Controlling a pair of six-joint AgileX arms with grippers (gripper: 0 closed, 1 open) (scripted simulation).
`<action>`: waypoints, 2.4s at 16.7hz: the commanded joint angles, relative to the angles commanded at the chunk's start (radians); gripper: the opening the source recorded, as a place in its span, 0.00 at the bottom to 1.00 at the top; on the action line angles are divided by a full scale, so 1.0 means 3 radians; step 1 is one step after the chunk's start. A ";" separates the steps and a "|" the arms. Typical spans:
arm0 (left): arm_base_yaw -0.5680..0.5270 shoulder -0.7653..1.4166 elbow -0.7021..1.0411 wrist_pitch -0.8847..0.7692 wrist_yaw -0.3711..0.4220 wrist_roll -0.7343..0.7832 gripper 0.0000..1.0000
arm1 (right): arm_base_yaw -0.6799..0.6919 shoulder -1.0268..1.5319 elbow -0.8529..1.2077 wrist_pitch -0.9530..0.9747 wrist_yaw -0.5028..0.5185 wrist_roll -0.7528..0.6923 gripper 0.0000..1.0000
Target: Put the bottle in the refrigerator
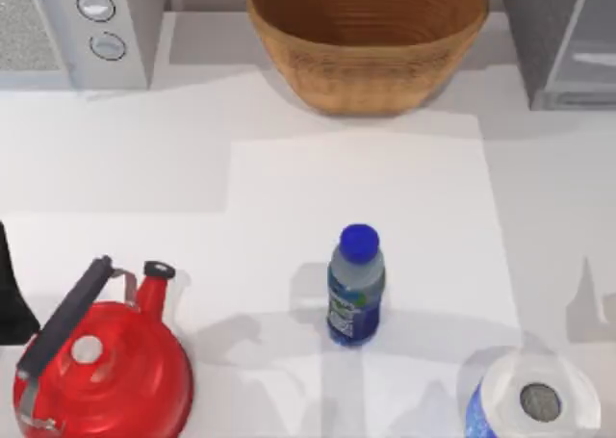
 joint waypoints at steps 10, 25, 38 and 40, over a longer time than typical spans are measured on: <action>0.0000 0.0000 0.0000 0.0000 0.0000 0.0000 1.00 | 0.0741 0.1251 0.0131 0.0946 0.0015 0.0007 1.00; 0.0000 0.0000 0.0000 0.0000 0.0000 0.0000 1.00 | 0.2672 0.5312 0.0621 0.3714 0.0214 0.0106 1.00; 0.0000 0.0000 0.0000 0.0000 0.0000 0.0000 1.00 | 0.2775 0.5639 0.0890 0.3735 0.0233 0.0093 1.00; 0.0000 0.0000 0.0000 0.0000 0.0000 0.0000 1.00 | 0.2775 0.5782 0.1069 0.3698 0.0233 0.0094 1.00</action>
